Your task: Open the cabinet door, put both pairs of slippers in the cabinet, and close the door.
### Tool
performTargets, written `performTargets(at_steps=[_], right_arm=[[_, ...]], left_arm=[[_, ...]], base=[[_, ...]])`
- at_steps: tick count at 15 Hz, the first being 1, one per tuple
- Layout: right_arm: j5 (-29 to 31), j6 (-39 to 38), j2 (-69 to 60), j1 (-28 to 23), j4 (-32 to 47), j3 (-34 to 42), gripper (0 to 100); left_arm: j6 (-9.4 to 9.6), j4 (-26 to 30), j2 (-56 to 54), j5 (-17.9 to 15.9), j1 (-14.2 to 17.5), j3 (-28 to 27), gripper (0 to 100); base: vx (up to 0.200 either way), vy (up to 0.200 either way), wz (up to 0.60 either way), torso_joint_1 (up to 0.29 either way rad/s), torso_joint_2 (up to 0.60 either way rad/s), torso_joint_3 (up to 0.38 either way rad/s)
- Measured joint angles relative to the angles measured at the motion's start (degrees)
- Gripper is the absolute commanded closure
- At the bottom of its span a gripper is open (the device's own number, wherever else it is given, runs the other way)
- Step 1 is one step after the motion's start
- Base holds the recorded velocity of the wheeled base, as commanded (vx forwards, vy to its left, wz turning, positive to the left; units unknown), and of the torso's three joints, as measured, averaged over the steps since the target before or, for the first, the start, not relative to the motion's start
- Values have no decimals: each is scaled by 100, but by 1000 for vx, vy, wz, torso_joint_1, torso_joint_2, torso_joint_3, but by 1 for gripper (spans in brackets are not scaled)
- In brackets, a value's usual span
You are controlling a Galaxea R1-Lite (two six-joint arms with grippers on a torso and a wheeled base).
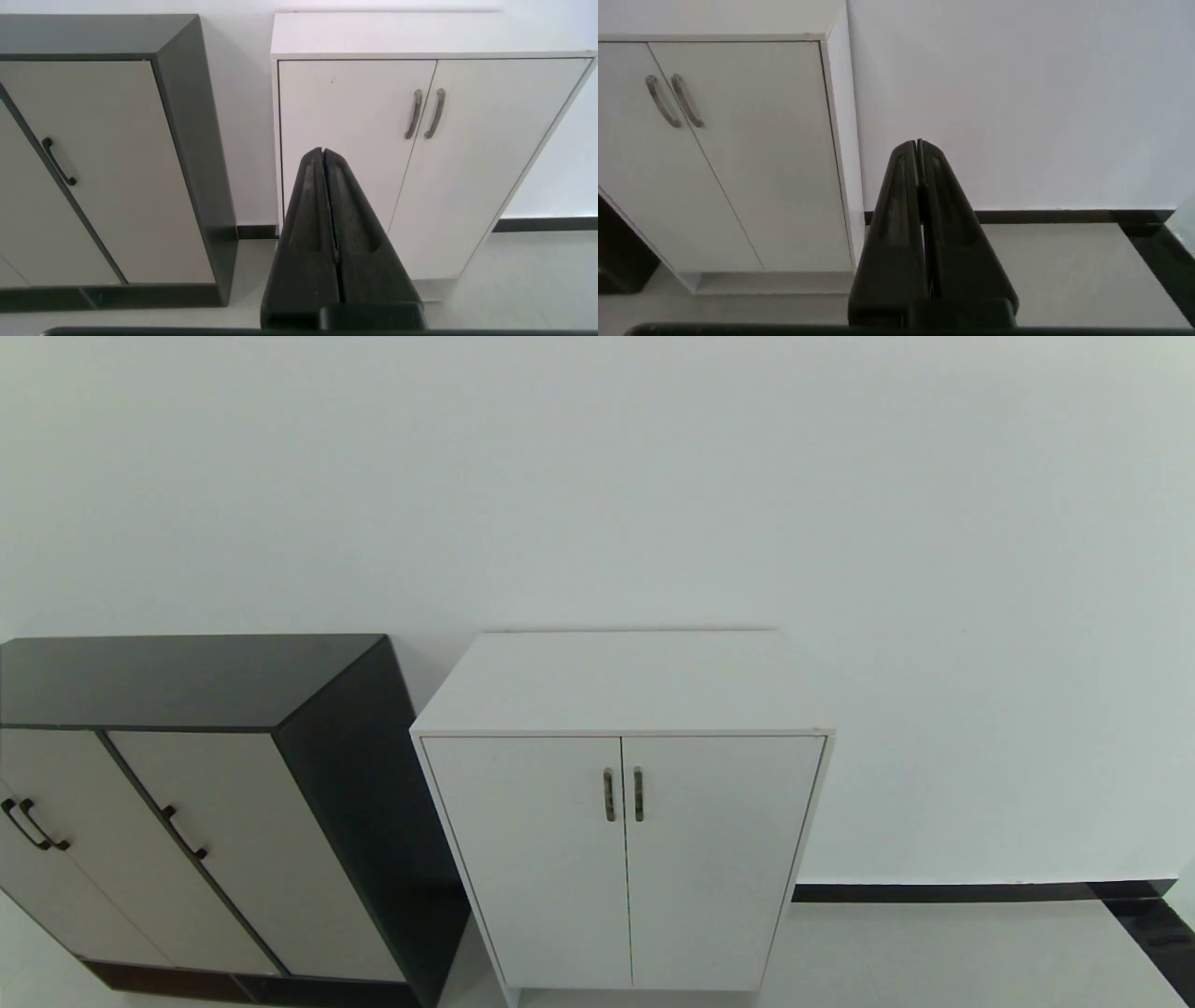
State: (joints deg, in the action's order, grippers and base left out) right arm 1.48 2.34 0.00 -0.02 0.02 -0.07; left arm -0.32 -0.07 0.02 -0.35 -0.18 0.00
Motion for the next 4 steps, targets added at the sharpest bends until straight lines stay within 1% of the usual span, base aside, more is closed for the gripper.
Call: performTargets(at_steps=[4], right_arm=[[-127, -199, 0, 2, -5, 7, 100]], left_arm=[[0, 0, 0, 2, 0, 0, 100]], base=[[0, 0, 0, 0, 0, 0]])
